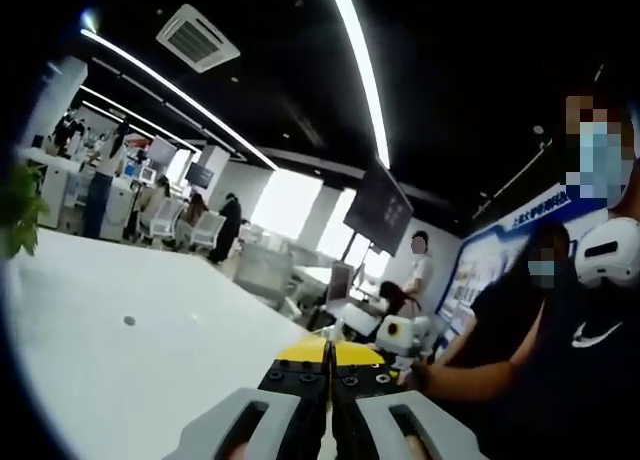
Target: Compare the silicone blocks by pressing each to a similar depth, holding the contact briefly, and releasing to observe deformation and rebound differences across the visible hardness samples.
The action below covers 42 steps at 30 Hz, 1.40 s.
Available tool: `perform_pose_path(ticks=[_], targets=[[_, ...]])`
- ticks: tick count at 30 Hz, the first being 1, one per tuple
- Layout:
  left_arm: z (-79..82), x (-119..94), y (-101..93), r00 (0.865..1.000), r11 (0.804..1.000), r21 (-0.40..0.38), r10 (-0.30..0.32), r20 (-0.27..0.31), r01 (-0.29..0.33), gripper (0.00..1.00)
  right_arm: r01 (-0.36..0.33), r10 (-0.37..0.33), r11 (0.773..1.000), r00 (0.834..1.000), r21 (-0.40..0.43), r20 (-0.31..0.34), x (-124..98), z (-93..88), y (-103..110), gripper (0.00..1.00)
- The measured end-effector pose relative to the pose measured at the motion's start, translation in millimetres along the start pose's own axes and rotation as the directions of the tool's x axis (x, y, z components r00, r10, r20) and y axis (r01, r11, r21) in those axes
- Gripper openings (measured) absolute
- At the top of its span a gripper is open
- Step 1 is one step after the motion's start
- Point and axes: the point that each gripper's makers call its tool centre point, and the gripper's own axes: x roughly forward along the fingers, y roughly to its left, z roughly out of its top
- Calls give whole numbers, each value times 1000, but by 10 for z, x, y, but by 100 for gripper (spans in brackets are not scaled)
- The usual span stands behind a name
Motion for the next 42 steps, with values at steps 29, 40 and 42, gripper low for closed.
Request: perform_pose_path(ticks=[29, 40, 42], targets=[[-864, -111, 712, 987, 953, -257, 160, -28, -162, 0, 293, -304, 949, 949, -116, -86, -680, -545, -695, 96], [-1162, -141, 931, 981, 913, -357, 177, -82, -195, 0, 296, -303, 951, 950, -87, -80, -655, -571, -648, 96], [-1201, -155, 964, 978, 908, -363, 187, -89, -207, 0, 298, -305, 951, 949, -83, -86, -653, -591, -646, 96]])
